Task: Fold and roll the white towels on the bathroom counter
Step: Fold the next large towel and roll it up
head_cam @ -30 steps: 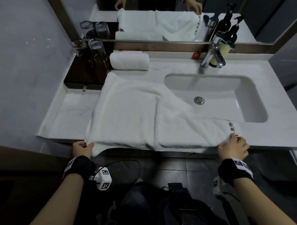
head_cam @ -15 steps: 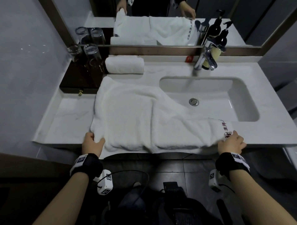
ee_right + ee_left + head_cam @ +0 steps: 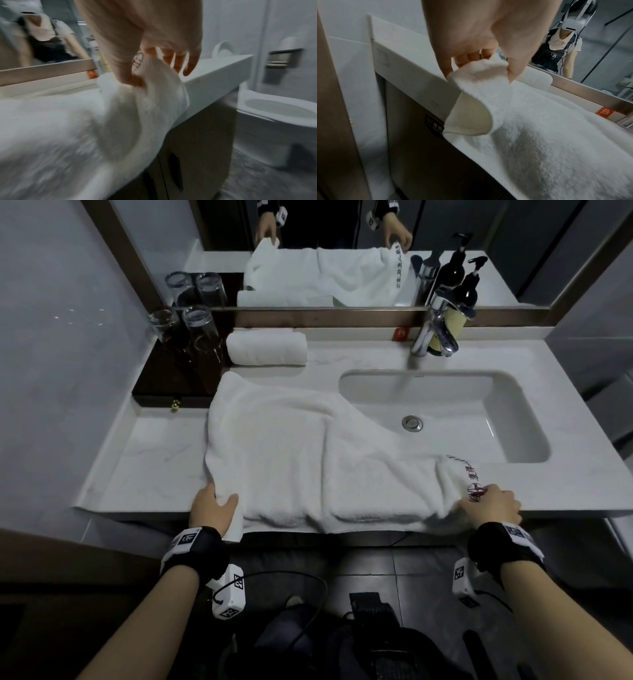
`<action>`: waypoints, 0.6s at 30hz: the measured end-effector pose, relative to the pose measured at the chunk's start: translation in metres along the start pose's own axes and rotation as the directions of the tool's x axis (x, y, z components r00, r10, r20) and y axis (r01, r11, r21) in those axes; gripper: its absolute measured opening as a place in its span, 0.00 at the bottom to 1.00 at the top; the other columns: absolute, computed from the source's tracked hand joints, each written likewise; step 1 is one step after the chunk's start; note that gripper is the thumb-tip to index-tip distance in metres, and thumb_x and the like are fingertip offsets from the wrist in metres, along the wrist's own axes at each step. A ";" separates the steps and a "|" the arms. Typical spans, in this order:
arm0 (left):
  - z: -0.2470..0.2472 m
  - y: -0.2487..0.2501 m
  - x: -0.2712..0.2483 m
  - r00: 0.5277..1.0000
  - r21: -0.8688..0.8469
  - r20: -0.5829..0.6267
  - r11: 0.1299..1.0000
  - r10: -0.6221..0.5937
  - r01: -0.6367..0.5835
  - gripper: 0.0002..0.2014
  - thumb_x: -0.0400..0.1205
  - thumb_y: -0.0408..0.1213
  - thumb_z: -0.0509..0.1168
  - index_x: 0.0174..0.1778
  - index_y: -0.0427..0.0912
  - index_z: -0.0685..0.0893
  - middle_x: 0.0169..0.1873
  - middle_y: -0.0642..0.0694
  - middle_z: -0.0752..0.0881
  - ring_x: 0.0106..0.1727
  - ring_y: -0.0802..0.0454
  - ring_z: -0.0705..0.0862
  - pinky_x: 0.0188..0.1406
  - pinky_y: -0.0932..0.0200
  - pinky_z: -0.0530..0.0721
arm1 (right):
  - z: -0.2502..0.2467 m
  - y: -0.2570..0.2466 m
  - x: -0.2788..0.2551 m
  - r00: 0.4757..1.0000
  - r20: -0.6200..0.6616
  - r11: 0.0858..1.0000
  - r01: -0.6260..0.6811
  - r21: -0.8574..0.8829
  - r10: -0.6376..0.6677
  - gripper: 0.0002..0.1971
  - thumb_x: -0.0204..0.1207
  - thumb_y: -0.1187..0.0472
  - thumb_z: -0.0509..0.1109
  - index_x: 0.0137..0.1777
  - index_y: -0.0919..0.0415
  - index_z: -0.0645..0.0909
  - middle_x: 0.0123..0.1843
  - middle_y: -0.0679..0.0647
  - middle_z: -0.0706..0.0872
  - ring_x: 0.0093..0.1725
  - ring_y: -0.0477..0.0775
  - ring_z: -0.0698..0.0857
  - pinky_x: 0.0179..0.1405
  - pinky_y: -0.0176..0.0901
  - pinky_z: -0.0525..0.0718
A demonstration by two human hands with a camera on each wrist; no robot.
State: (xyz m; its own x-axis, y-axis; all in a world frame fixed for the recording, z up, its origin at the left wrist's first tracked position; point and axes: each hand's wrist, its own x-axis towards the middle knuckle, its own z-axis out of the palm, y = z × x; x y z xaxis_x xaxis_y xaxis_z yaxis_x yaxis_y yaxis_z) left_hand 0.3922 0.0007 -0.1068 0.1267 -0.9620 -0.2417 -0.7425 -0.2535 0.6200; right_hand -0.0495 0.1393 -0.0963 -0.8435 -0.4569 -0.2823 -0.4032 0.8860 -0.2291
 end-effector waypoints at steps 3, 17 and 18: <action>0.000 0.002 -0.004 0.999 0.003 -0.041 1.000 0.016 -0.015 0.13 0.79 0.38 0.66 0.54 0.32 0.79 0.53 0.29 0.83 0.55 0.32 0.81 0.48 0.51 0.74 | 0.009 -0.019 -0.022 0.971 -0.012 0.962 0.237 0.138 -0.238 0.16 0.71 0.55 0.71 0.54 0.63 0.74 0.51 0.70 0.85 0.52 0.70 0.84 0.45 0.52 0.77; 0.013 0.052 -0.015 0.952 -0.302 0.211 0.941 0.223 -0.153 0.26 0.79 0.27 0.66 0.74 0.36 0.69 0.66 0.43 0.78 0.63 0.56 0.74 0.61 0.68 0.68 | 0.030 -0.123 -0.089 0.701 0.351 0.730 0.351 0.587 -0.620 0.40 0.68 0.71 0.75 0.78 0.66 0.58 0.66 0.65 0.77 0.62 0.60 0.79 0.56 0.42 0.79; 0.015 0.057 -0.016 0.947 -0.337 0.229 0.931 0.227 -0.142 0.27 0.79 0.25 0.66 0.75 0.36 0.68 0.66 0.44 0.77 0.63 0.57 0.72 0.61 0.70 0.67 | 0.033 -0.134 -0.096 0.669 0.368 0.712 0.353 0.607 -0.646 0.43 0.68 0.72 0.76 0.79 0.64 0.55 0.66 0.61 0.76 0.60 0.55 0.77 0.49 0.34 0.79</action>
State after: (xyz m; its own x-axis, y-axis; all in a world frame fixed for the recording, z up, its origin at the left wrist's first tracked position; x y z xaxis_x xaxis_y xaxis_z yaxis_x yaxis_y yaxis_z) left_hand 0.3382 0.0036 -0.0783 -0.1989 -0.9452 -0.2588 -0.4872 -0.1338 0.8630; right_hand 0.0976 0.0619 -0.0689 -0.1731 -0.9071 -0.3836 -0.3696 0.4208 -0.8284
